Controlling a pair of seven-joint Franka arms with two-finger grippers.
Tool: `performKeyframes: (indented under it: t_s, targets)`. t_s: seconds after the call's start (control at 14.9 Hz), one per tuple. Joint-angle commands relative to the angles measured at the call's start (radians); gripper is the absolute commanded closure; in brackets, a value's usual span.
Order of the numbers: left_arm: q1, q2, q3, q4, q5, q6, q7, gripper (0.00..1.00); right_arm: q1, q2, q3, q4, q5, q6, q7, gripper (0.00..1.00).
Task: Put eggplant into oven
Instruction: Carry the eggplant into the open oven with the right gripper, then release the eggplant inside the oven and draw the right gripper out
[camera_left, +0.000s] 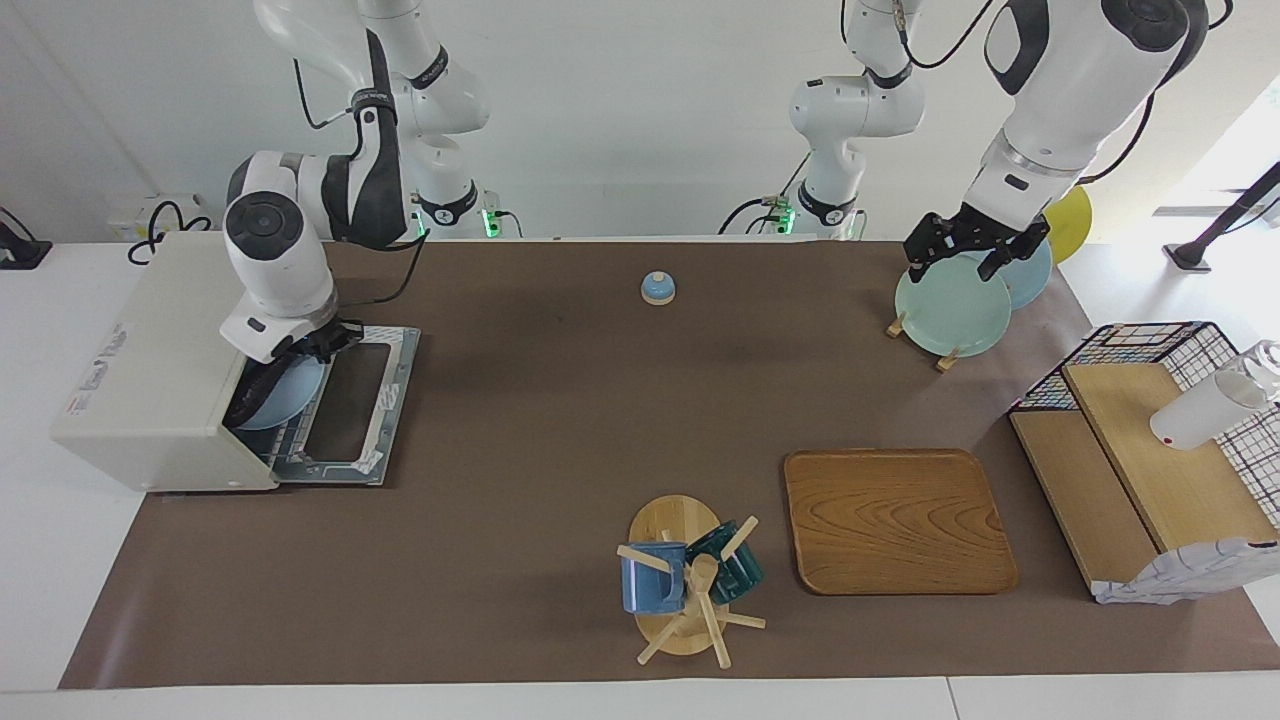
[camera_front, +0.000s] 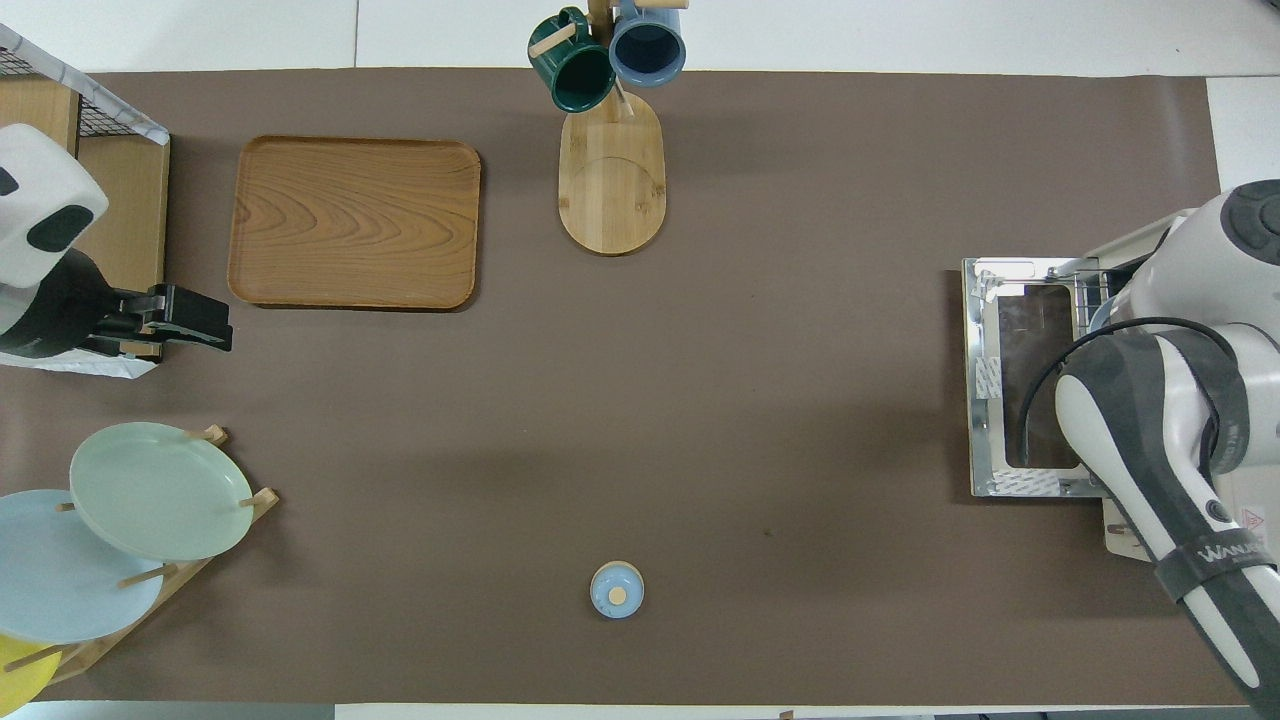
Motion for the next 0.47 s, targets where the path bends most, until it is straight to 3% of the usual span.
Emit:
performKeyframes:
  t_s: [0.0,0.13,0.2,0.27,0.34,0.4]
  targets:
    - [0.011,-0.014,-0.004,-0.009,0.007,0.006,-0.001,0.0,-0.026,-0.058,0.015,-0.115,-0.02,0.084,-0.007,1.0]
    - [0.011,-0.014,-0.004,-0.009,0.007,0.006,-0.001,0.0,-0.037,-0.058,0.016,-0.118,-0.016,0.091,-0.011,1.0]
    - [0.011,-0.014,-0.004,-0.009,0.007,0.006,-0.001,0.0,-0.039,-0.058,0.016,-0.119,-0.012,0.094,-0.013,0.94]
    - [0.011,-0.014,-0.004,-0.009,0.007,0.006,-0.001,0.0,-0.039,-0.058,0.016,-0.118,-0.009,0.094,-0.013,0.77]
    - [0.011,-0.014,-0.004,-0.009,0.007,0.006,-0.001,0.0,-0.039,-0.058,0.016,-0.119,-0.008,0.094,-0.013,0.67]
    - [0.011,-0.014,-0.004,-0.007,0.007,0.006,-0.001,0.0,-0.031,-0.057,0.016,-0.116,-0.006,0.094,-0.008,0.66]
